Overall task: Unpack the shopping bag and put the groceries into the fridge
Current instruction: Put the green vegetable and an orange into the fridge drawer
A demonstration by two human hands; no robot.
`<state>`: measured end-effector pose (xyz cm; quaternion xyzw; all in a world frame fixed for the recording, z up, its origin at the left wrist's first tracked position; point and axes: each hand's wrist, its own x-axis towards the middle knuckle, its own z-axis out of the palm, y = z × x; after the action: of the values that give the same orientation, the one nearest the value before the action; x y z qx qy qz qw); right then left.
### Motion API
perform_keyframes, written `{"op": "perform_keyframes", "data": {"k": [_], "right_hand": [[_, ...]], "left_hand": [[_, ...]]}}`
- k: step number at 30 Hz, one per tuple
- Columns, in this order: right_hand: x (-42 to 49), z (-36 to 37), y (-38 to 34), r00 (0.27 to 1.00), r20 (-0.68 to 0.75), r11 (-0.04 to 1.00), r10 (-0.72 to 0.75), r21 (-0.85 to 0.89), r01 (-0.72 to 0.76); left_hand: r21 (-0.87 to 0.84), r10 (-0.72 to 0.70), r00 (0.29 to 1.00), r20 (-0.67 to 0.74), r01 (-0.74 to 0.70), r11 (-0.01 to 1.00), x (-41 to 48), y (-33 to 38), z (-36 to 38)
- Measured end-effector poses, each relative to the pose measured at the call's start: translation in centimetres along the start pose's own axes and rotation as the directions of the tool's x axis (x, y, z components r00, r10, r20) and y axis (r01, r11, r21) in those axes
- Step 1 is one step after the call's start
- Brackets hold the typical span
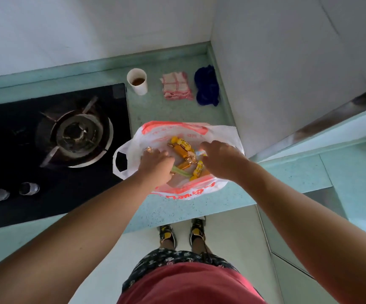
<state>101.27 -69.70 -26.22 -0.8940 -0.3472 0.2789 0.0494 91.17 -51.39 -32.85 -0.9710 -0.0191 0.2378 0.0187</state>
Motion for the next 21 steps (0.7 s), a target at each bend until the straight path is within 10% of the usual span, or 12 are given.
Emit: {"op": "perform_keyframes", "data": {"k": [12, 21], "right_hand": [[-1.3, -0.6, 0.4, 0.994, 0.057, 0.991, 0.093, 0.095, -0.098], [0.1, -0.7, -1.9, 0.997, 0.074, 0.999, 0.026, 0.034, -0.028]], "left_hand": [[-0.105, -0.054, 0.965, -0.258, 0.027, 0.994, -0.4, -1.5, -1.4], [-0.584, -0.274, 0.758, -0.592, -0.169, 0.794, -3.9, -4.3, -6.6]]}}
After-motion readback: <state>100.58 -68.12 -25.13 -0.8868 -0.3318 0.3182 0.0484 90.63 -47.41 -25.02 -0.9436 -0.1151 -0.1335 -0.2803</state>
